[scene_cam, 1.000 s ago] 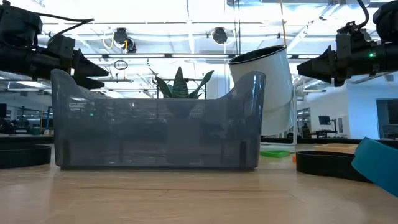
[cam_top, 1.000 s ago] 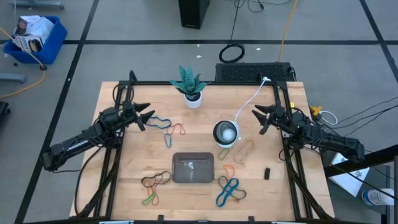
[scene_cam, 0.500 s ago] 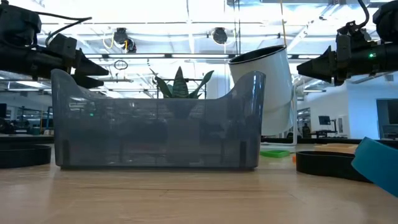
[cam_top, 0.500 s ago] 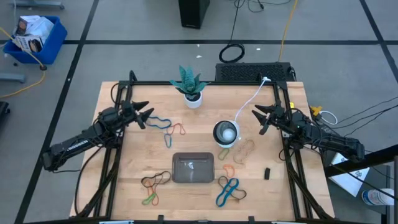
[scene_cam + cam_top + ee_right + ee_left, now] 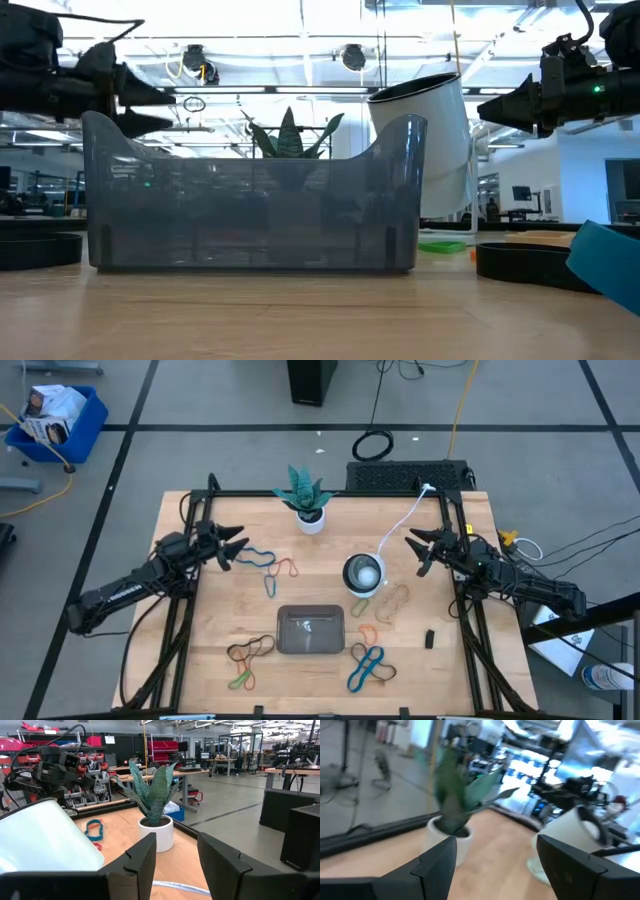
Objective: Pick and place rubber bands into bin
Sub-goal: Put the middle blue rubber band into the gray bin
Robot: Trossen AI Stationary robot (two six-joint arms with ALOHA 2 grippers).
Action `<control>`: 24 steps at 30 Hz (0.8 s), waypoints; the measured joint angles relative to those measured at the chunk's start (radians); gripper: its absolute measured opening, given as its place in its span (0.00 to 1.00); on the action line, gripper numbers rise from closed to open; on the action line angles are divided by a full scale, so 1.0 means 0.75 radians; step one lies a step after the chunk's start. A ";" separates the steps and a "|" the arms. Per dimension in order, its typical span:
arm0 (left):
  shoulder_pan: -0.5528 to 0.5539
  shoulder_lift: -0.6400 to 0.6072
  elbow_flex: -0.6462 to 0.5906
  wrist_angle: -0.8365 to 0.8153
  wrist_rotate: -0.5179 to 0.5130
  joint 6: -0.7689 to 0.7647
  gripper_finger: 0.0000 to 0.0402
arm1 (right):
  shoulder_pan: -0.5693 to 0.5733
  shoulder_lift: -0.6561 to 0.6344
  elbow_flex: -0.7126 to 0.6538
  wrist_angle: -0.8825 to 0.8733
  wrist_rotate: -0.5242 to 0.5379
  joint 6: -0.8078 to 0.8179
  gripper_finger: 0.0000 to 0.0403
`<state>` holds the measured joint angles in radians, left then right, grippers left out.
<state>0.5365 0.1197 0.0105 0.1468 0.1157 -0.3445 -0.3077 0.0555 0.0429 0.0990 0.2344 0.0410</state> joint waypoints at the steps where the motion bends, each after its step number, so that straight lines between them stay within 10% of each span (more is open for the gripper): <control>1: 0.000 0.014 0.006 0.016 0.017 0.014 0.70 | 0.000 0.000 0.000 0.000 0.000 0.000 0.35; 11: -0.010 0.306 0.302 -0.075 0.182 0.263 0.70 | 0.000 0.000 0.000 -0.005 0.000 -0.001 0.35; 24: -0.084 0.784 0.995 -1.141 -0.066 0.694 0.70 | 0.000 0.000 -0.002 -0.009 0.000 -0.001 0.35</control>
<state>0.4735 0.7077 0.7571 -0.7092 0.0663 0.1760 -0.3077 0.0555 0.0418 0.0921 0.2347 0.0406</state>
